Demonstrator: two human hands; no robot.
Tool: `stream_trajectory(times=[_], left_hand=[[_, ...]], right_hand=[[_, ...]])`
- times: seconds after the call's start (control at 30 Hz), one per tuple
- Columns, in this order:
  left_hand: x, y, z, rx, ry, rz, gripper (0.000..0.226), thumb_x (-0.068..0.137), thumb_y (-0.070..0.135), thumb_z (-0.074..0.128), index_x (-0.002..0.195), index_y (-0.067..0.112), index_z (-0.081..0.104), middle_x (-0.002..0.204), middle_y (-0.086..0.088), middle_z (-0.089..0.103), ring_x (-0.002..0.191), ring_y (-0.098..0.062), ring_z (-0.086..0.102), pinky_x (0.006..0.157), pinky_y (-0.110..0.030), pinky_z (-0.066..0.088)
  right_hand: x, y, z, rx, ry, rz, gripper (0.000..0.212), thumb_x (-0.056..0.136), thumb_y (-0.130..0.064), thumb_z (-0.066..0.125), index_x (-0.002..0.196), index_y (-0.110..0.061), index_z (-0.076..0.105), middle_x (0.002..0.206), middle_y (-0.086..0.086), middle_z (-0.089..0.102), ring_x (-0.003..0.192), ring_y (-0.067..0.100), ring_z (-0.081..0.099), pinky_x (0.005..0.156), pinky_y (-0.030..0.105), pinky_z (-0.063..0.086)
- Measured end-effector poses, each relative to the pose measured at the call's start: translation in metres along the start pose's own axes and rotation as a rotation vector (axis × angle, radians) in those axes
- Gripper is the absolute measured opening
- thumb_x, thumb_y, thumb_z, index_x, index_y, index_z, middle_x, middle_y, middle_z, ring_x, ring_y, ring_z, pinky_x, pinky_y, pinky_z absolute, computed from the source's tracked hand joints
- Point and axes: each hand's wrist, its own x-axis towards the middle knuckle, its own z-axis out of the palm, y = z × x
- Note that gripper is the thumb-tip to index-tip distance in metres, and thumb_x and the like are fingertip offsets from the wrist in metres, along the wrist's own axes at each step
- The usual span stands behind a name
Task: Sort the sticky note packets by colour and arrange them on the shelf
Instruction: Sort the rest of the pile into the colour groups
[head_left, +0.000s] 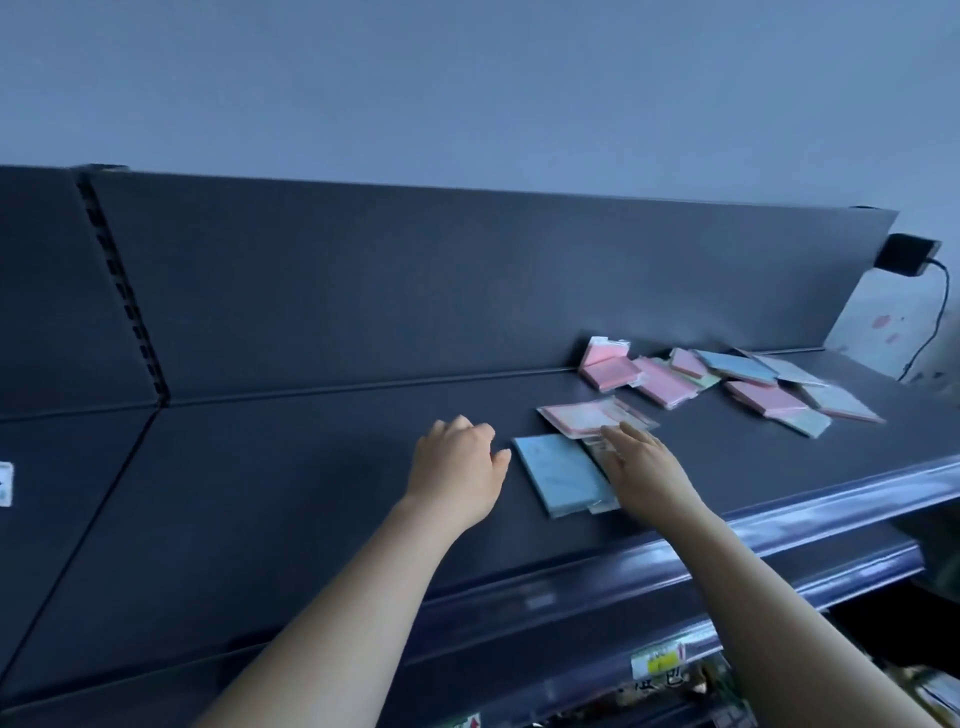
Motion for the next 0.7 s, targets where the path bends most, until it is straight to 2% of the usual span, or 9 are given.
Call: stream_trajectory(times=[0.13, 0.27, 0.37, 0.43, 0.5, 0.53, 0.6, 0.7], left_hand=[[0.023, 0.034, 0.019, 0.089, -0.156, 0.007, 0.064, 0.090, 0.062, 0.046, 0.134, 0.015, 0.046, 0.139, -0.005, 0.044, 0.127, -0.028, 0.037, 0.100, -0.038, 0.033], [0.040, 0.047, 0.024, 0.141, -0.267, -0.023, 0.092, 0.075, 0.076, 0.054, 0.143, 0.017, 0.033, 0.146, -0.005, 0.036, 0.133, -0.029, 0.031, 0.103, -0.040, 0.031], [0.046, 0.045, 0.020, 0.146, -0.286, -0.100, 0.097, 0.066, 0.080, 0.061, 0.138, 0.018, 0.040, 0.139, -0.007, 0.041, 0.127, -0.029, 0.037, 0.099, -0.038, 0.034], [0.045, 0.039, 0.018, 0.124, -0.278, -0.165, 0.098, 0.060, 0.082, 0.064, 0.132, 0.017, 0.044, 0.133, -0.007, 0.046, 0.122, -0.028, 0.042, 0.096, -0.037, 0.036], [0.041, 0.032, 0.017, 0.093, -0.257, -0.205, 0.098, 0.058, 0.081, 0.065, 0.128, 0.016, 0.045, 0.130, -0.006, 0.047, 0.120, -0.027, 0.045, 0.095, -0.037, 0.039], [0.038, 0.029, 0.015, 0.061, -0.241, -0.221, 0.096, 0.058, 0.080, 0.067, 0.126, 0.016, 0.044, 0.128, -0.005, 0.047, 0.117, -0.027, 0.047, 0.093, -0.037, 0.040], [0.031, 0.021, 0.011, -0.041, -0.192, -0.257, 0.088, 0.060, 0.073, 0.073, 0.119, 0.016, 0.042, 0.122, -0.003, 0.045, 0.109, -0.025, 0.051, 0.086, -0.036, 0.044], [0.019, 0.007, 0.002, -0.168, -0.090, -0.307, 0.073, 0.064, 0.058, 0.080, 0.108, 0.016, 0.038, 0.113, 0.000, 0.050, 0.099, -0.023, 0.054, 0.074, -0.035, 0.045]], right_hand=[[0.006, 0.020, 0.007, 0.113, 0.021, -0.055, 0.026, 0.096, -0.018, 0.045, 0.109, -0.012, 0.067, 0.118, 0.008, 0.061, 0.110, 0.035, 0.056, 0.093, 0.039, 0.044], [0.021, 0.025, 0.004, 0.237, 0.014, 0.075, 0.024, 0.095, -0.026, 0.050, 0.106, -0.018, 0.070, 0.136, 0.017, 0.048, 0.129, 0.033, 0.040, 0.104, 0.037, 0.037], [0.037, 0.019, -0.004, 0.325, -0.013, 0.165, 0.025, 0.092, -0.032, 0.053, 0.091, -0.013, 0.068, 0.110, 0.016, 0.058, 0.126, 0.028, 0.039, 0.097, 0.039, 0.042], [0.046, 0.013, -0.007, 0.296, -0.057, 0.195, 0.026, 0.087, -0.038, 0.058, 0.077, -0.014, 0.064, 0.089, 0.007, 0.059, 0.116, 0.027, 0.047, 0.091, 0.038, 0.046], [0.053, 0.008, -0.009, 0.217, -0.110, 0.220, 0.032, 0.078, -0.051, 0.065, 0.067, -0.023, 0.055, 0.090, 0.004, 0.060, 0.102, 0.027, 0.056, 0.085, 0.037, 0.048], [0.055, 0.005, -0.011, 0.175, -0.125, 0.235, 0.036, 0.073, -0.058, 0.067, 0.068, -0.024, 0.055, 0.096, 0.004, 0.059, 0.101, 0.027, 0.057, 0.086, 0.036, 0.048], [0.058, 0.000, -0.015, 0.146, -0.123, 0.243, 0.044, 0.065, -0.061, 0.074, 0.083, -0.024, 0.058, 0.107, 0.003, 0.048, 0.101, 0.026, 0.052, 0.090, 0.035, 0.045], [0.057, -0.012, -0.018, 0.252, -0.067, 0.177, 0.056, 0.064, -0.041, 0.084, 0.104, -0.019, 0.052, 0.116, 0.006, 0.038, 0.087, 0.024, 0.051, 0.079, 0.031, 0.043]])
